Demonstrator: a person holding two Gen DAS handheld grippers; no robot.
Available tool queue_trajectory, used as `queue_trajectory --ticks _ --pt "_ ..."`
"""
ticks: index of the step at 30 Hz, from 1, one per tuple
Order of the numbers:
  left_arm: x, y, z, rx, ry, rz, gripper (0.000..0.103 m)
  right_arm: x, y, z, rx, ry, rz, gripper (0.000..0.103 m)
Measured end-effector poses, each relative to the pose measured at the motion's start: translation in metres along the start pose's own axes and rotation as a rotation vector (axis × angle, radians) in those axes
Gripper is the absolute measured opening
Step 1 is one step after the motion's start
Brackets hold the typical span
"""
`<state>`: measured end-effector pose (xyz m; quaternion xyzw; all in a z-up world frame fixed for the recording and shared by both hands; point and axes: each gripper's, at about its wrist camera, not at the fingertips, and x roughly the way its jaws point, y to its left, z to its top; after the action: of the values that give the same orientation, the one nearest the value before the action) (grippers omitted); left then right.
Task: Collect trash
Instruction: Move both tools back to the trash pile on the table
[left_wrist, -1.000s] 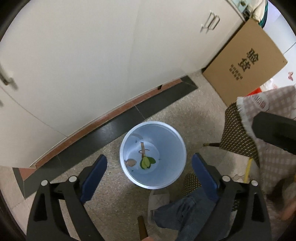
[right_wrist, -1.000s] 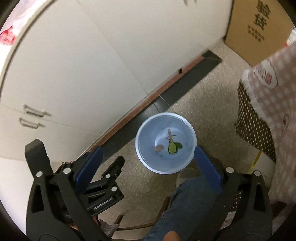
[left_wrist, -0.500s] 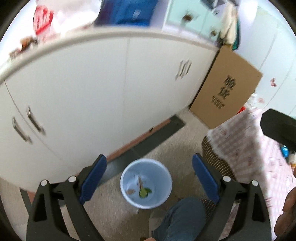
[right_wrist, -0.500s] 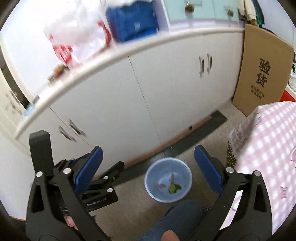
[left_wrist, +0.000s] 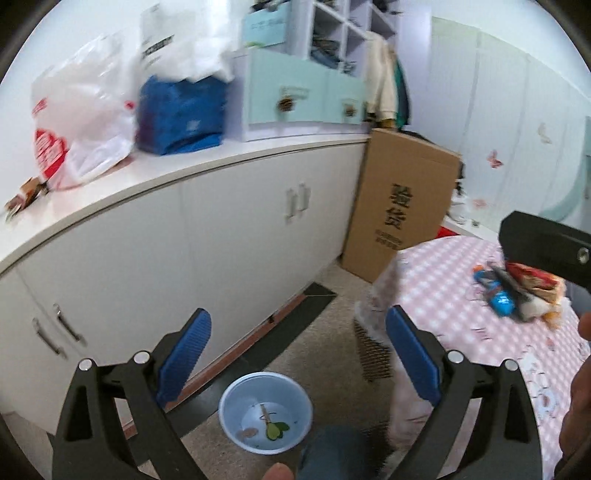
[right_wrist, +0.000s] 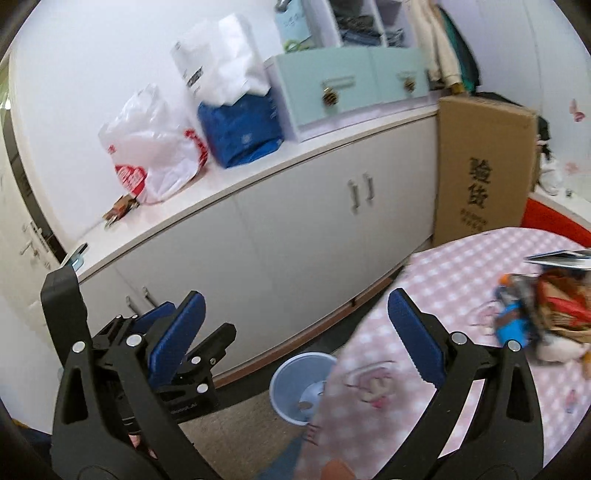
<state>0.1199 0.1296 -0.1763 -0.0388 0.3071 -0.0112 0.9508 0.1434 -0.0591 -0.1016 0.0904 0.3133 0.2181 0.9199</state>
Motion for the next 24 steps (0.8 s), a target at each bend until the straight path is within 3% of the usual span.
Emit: queue_trajectory --ticks 8,13,24 --pt "-0.022 -0.079 0.02 0.124 -0.05 -0.097 0.095 -0.068 -0.053 0.001 0.07 -0.097 -0.108 0.097" --pt "-0.025 -0.134 0.032 0.217 -0.094 -0.164 0.095 -0.109 -0.103 -0.006 0.14 -0.14 -0.233 0.097" --pt "0.013 -0.235 0.045 0.375 -0.089 -0.324 0.095 -0.161 -0.209 -0.033 0.32 -0.168 -0.498 0.097"
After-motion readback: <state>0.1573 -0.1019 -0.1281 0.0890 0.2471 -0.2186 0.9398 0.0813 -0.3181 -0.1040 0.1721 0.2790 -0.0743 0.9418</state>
